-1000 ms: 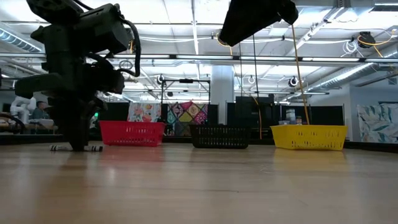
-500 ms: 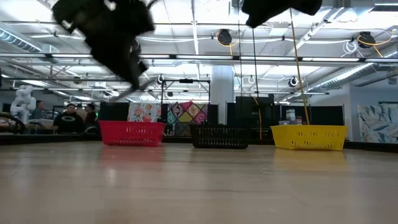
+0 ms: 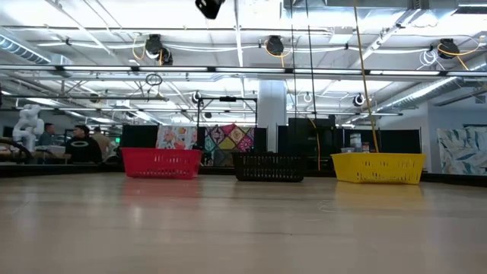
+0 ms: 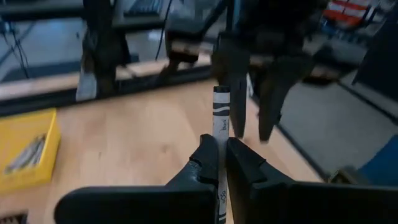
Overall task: Sort crayons
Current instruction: Put the black crayon into the yellow bin
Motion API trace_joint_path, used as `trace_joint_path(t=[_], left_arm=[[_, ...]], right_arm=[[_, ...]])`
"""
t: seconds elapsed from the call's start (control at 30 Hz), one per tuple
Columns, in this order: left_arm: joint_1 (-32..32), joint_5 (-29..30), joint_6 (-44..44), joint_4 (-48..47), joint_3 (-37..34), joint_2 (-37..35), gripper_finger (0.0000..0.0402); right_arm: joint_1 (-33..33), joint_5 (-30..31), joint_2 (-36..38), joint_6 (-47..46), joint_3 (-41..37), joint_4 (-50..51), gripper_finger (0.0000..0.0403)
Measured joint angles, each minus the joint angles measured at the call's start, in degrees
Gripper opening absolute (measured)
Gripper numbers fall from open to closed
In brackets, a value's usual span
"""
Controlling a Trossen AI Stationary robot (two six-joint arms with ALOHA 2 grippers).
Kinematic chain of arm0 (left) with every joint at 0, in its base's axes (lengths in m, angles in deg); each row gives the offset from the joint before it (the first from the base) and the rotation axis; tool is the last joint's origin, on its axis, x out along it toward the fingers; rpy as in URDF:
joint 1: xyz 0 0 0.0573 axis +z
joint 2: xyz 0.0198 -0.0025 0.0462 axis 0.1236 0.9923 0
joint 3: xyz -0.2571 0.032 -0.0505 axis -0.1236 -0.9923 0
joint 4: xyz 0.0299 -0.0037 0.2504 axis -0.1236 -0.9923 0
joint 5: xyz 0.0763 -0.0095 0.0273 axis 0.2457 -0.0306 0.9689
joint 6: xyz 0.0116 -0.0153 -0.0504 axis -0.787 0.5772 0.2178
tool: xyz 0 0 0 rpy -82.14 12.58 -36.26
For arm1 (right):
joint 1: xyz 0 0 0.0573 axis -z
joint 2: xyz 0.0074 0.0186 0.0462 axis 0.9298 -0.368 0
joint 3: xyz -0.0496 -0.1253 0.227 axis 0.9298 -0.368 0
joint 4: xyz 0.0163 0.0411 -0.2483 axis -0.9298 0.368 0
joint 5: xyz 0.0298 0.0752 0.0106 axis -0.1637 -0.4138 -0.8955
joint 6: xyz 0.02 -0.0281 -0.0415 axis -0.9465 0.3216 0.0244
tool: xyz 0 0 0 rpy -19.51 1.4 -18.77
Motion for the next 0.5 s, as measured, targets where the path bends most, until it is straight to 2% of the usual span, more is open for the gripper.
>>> trace_joint_path(t=[0.17, 0.33, 0.5], left_arm=[[-0.5, -0.8, 0.3, 5.7, 0.0, 0.0, 0.0004], [-0.8, -1.4, 0.4, 11.4, 0.0, 0.0, 0.0004], [-0.9, -5.5, 0.5, 14.2, 0.0, 0.0, 0.0004]], right_arm=[[0.0, 7.7, 0.0, 10.0, 0.0, -6.3, 0.0084], [0.1, 9.2, 0.0, 21.5, 0.0, -13.2, 0.0084], [0.1, 15.4, 0.0, 27.1, 0.0, -17.1, 0.0084]])
